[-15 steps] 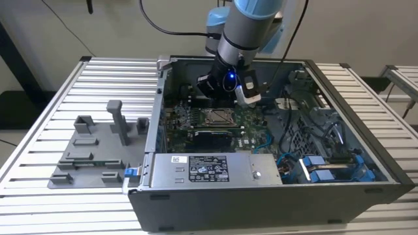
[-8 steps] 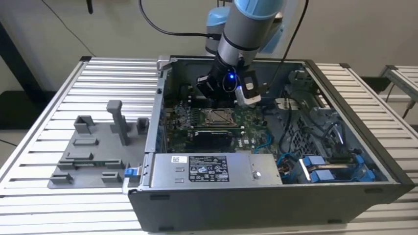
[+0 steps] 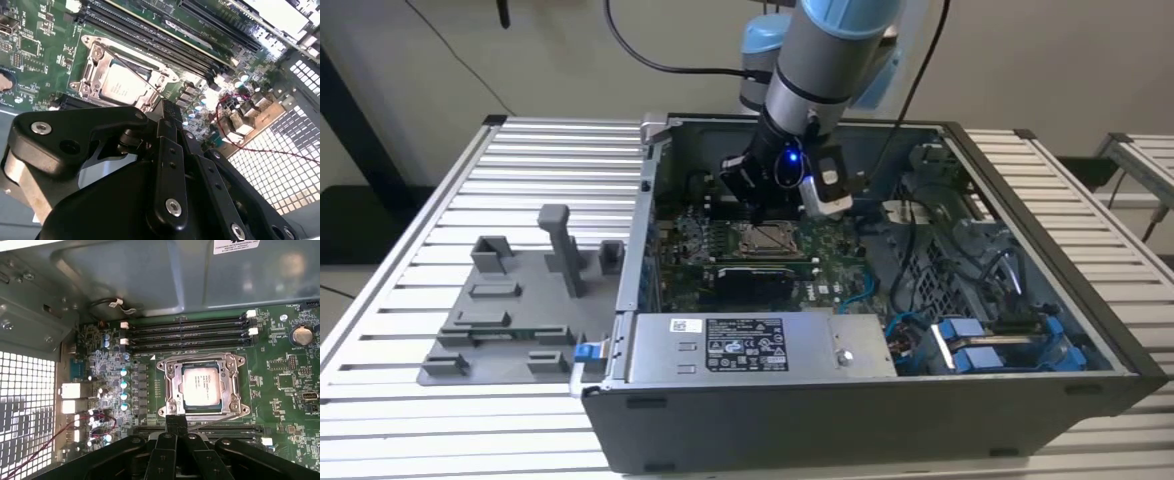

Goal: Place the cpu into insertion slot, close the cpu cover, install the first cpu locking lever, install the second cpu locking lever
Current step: 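Install the second cpu locking lever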

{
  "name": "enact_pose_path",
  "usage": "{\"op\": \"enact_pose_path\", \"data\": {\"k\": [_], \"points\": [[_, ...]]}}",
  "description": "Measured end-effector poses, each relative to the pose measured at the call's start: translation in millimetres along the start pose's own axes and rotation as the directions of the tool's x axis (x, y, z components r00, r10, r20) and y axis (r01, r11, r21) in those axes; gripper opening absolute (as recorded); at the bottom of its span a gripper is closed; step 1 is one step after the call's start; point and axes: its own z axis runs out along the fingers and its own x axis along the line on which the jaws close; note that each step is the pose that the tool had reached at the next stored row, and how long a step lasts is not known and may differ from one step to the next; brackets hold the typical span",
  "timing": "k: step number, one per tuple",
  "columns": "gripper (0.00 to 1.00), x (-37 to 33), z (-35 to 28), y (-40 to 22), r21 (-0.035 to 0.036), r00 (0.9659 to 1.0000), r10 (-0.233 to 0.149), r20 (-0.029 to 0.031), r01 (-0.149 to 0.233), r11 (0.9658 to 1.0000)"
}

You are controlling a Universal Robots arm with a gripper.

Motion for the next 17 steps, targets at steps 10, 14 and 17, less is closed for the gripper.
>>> {"op": "enact_pose_path", "data": {"k": [10, 14, 17], "points": [[0.11, 1.0, 0.8, -0.3, 0.0174, 1.0000, 0.003, -0.0020, -0.003, 0.9998], [0.11, 2.0, 1.3, -0.3, 0.0189, 1.0000, 0.003, -0.0018, -0.003, 0.9998], [0.11, 2.9, 1.9, -0.5, 0.0217, 1.0000, 0.004, -0.0015, -0.004, 0.9998]]}}
